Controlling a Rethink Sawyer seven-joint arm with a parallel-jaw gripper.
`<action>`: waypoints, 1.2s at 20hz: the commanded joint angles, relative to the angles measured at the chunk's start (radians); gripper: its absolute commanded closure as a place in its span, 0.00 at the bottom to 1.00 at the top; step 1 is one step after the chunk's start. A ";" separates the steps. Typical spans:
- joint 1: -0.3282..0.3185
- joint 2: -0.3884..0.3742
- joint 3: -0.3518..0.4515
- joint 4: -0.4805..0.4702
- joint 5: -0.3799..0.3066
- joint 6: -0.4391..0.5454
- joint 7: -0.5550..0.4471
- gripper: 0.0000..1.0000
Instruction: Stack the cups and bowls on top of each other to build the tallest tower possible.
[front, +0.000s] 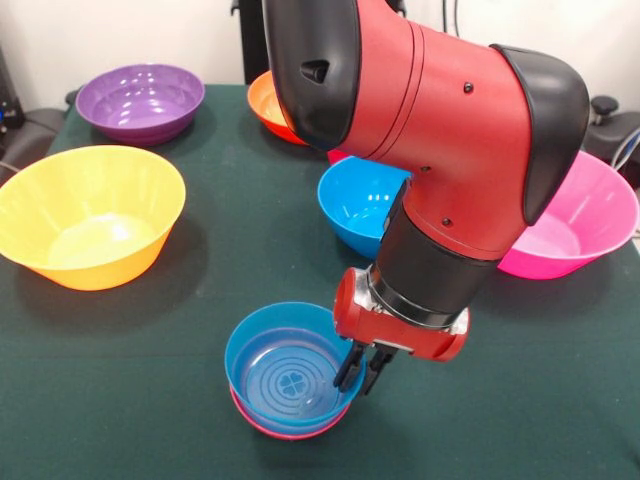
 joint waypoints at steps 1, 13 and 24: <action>-0.020 0.036 0.076 0.035 -0.029 0.046 -0.152 1.00; -0.019 0.008 0.079 0.072 -0.023 0.044 -0.160 1.00; -0.022 0.015 0.079 0.056 -0.026 0.048 -0.168 0.00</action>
